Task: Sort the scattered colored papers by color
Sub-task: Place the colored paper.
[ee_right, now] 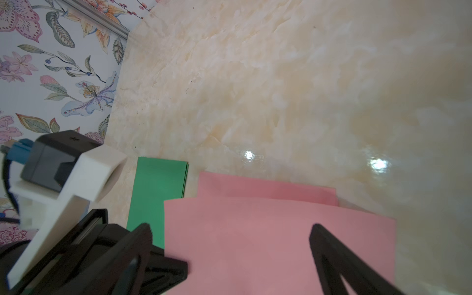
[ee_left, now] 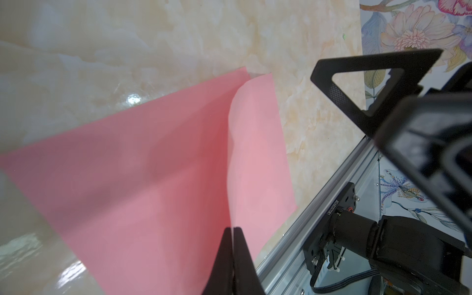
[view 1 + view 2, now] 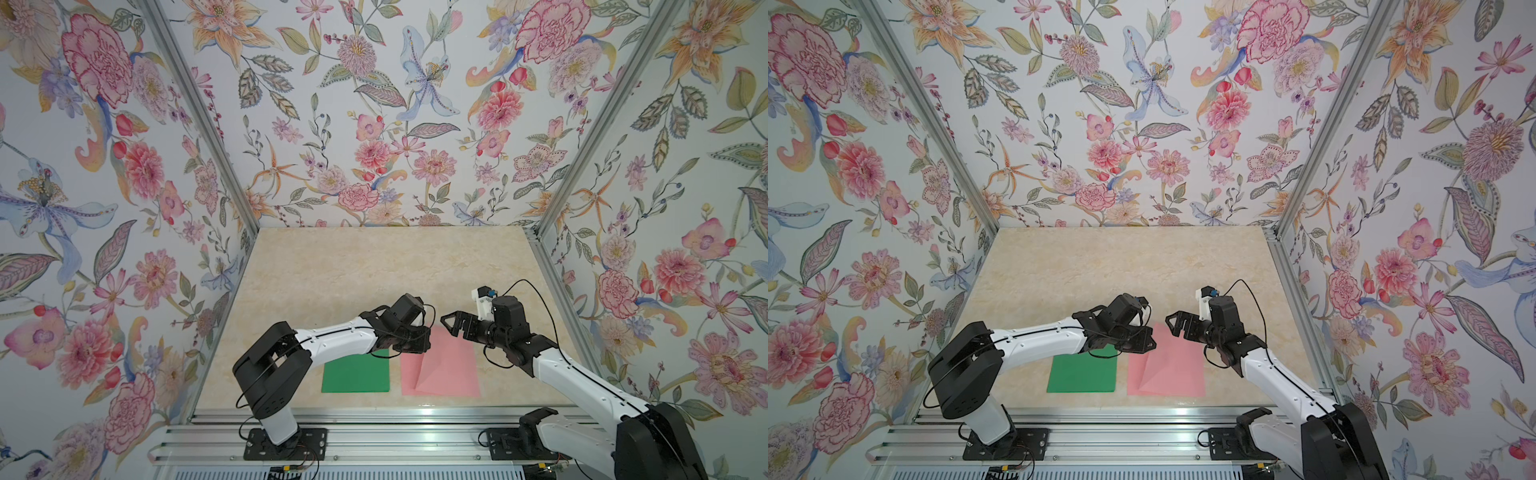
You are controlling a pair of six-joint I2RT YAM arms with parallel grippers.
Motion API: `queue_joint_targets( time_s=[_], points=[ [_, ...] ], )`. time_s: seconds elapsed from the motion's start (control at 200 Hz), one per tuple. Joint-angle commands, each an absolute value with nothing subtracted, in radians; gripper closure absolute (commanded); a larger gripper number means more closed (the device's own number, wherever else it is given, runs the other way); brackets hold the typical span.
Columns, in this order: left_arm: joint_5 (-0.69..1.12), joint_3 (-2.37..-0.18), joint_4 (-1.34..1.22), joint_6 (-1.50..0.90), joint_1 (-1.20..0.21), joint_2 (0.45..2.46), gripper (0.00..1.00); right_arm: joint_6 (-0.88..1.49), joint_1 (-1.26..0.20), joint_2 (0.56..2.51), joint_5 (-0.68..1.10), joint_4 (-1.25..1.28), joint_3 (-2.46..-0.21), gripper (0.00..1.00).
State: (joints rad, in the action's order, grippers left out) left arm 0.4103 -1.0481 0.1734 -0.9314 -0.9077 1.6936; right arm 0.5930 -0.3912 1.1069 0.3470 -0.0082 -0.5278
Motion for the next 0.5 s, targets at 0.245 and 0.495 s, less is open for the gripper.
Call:
queue_joint_targets(
  time_s=[0.245, 0.495],
  points=[
    [0.35, -0.978, 0.205, -0.919, -0.887, 1.6, 1.0, 0.604, -0.409, 1.065, 0.309, 0.003, -0.482, 0.0],
    [0.342, -0.973, 0.209, -0.917, -0.885, 1.589, 1.0, 0.61, -0.421, 1.074, 0.309, 0.018, -0.479, 0.0]
  ],
)
